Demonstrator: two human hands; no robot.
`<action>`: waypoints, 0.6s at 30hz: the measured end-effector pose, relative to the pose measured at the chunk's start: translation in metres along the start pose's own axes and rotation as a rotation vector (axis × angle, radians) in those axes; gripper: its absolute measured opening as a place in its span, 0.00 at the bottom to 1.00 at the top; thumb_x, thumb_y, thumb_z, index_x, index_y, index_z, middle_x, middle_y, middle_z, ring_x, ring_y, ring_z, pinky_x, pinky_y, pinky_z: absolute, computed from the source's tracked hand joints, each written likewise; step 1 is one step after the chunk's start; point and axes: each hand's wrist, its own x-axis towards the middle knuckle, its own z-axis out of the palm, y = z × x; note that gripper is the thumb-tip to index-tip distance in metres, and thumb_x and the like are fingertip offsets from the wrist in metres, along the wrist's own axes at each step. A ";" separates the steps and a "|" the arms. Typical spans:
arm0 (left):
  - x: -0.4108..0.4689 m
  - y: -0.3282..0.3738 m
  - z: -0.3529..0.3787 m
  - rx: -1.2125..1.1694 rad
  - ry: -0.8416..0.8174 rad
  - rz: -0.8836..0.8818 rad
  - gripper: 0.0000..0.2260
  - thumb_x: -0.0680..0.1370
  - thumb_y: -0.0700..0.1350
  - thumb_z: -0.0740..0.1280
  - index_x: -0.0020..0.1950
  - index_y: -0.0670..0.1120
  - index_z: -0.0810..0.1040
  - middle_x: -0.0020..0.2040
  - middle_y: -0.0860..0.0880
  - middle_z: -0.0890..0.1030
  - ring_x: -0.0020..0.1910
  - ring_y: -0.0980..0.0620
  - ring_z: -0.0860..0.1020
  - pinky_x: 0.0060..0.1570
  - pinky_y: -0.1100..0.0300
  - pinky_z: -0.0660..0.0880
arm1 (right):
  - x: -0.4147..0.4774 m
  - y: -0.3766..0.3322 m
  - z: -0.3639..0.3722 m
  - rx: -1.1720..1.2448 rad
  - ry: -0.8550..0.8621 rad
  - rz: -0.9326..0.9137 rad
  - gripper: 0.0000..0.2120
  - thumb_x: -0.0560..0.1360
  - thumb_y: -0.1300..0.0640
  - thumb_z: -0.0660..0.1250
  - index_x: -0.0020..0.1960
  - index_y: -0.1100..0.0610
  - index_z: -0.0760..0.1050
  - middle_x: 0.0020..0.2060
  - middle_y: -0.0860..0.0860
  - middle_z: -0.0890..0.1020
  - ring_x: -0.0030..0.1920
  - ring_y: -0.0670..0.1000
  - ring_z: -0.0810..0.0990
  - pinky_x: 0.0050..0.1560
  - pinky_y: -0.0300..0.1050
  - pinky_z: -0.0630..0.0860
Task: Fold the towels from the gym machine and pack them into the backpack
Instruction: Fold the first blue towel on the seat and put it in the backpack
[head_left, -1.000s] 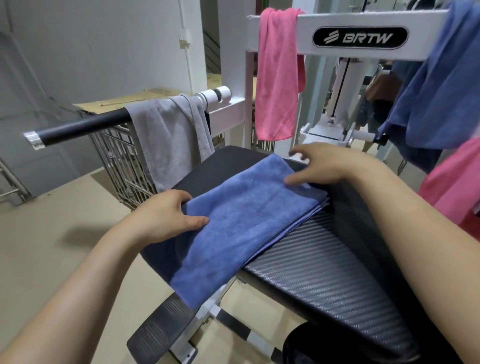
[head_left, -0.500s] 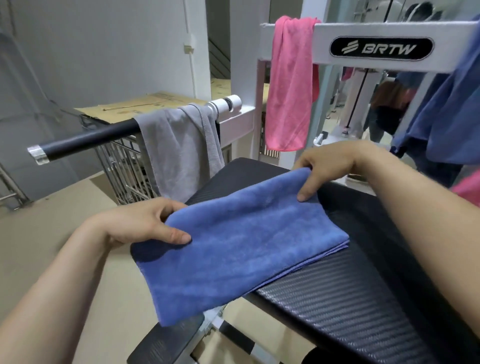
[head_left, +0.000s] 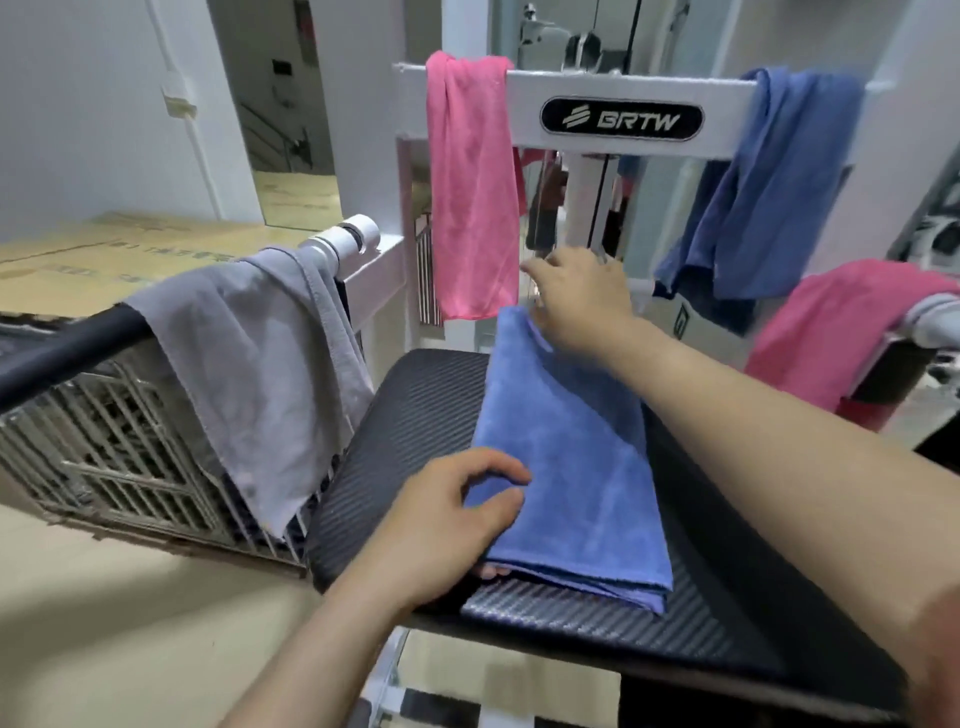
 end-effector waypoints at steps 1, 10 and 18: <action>-0.003 -0.003 -0.004 0.013 -0.039 -0.017 0.05 0.77 0.46 0.67 0.51 0.56 0.80 0.36 0.60 0.78 0.26 0.54 0.77 0.31 0.66 0.72 | -0.016 -0.008 0.000 0.028 -0.061 -0.039 0.15 0.75 0.52 0.64 0.60 0.54 0.73 0.52 0.54 0.76 0.57 0.59 0.74 0.53 0.56 0.72; -0.020 -0.023 -0.026 0.074 -0.225 0.025 0.20 0.70 0.40 0.73 0.55 0.61 0.79 0.28 0.52 0.74 0.28 0.56 0.71 0.33 0.61 0.70 | -0.154 -0.031 -0.002 0.208 -0.213 0.020 0.30 0.77 0.38 0.51 0.70 0.57 0.69 0.69 0.57 0.71 0.69 0.58 0.68 0.65 0.53 0.67; 0.006 -0.032 -0.027 0.813 -0.003 0.709 0.21 0.71 0.44 0.62 0.64 0.53 0.75 0.66 0.43 0.73 0.65 0.39 0.70 0.59 0.44 0.72 | -0.183 -0.037 -0.025 0.432 -0.115 -0.024 0.29 0.76 0.36 0.56 0.68 0.54 0.72 0.69 0.54 0.72 0.70 0.51 0.69 0.68 0.53 0.67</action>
